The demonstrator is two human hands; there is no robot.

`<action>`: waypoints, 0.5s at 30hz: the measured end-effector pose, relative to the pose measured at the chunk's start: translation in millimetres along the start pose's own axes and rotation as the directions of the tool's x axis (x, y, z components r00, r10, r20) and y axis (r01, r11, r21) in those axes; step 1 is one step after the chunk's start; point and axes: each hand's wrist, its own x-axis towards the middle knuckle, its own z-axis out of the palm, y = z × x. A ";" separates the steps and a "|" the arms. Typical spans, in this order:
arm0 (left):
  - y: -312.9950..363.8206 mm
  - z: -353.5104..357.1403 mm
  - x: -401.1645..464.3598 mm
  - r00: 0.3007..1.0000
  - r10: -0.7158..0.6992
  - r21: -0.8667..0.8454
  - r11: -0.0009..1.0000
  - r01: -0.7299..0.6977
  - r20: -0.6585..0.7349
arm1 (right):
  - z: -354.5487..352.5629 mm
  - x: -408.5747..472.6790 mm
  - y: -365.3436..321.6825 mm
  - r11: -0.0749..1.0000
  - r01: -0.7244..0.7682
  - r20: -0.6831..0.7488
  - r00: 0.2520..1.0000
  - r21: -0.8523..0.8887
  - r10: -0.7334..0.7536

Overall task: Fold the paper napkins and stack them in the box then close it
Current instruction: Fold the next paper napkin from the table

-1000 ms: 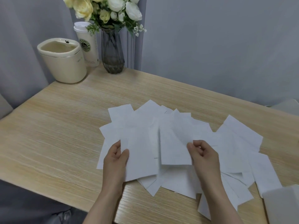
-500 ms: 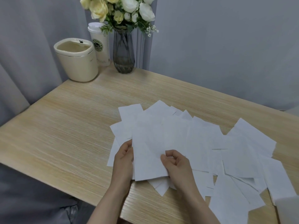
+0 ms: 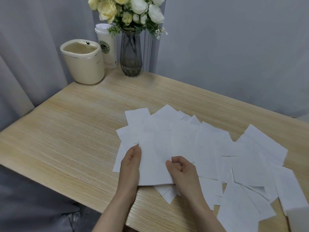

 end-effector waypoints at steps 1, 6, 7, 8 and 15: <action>-0.4 -0.3 -0.1 1.000 -0.001 0.001 1.000 0.001 0.006 | -0.1 -0.1 0.2 1.000 0.003 0.004 1.000 0.000 -0.003; -2.9 -0.1 0.8 0.999 0.010 0.024 1.000 -0.011 0.039 | -0.5 1.0 2.1 1.000 0.020 0.006 1.000 0.000 -0.020; -2.9 0.0 0.7 0.999 0.013 0.027 1.000 -0.015 0.041 | -0.7 1.3 2.4 1.000 0.021 0.008 1.000 0.001 -0.021; -3.0 -0.2 0.7 0.999 0.016 0.027 0.999 -0.017 0.038 | -1.0 1.4 2.7 1.000 0.019 0.010 1.000 0.006 -0.019; -3.9 -0.5 -0.5 1.000 0.026 0.027 0.999 -0.026 0.007 | -21.0 7.3 0.7 0.998 0.025 -0.122 0.992 0.056 -0.018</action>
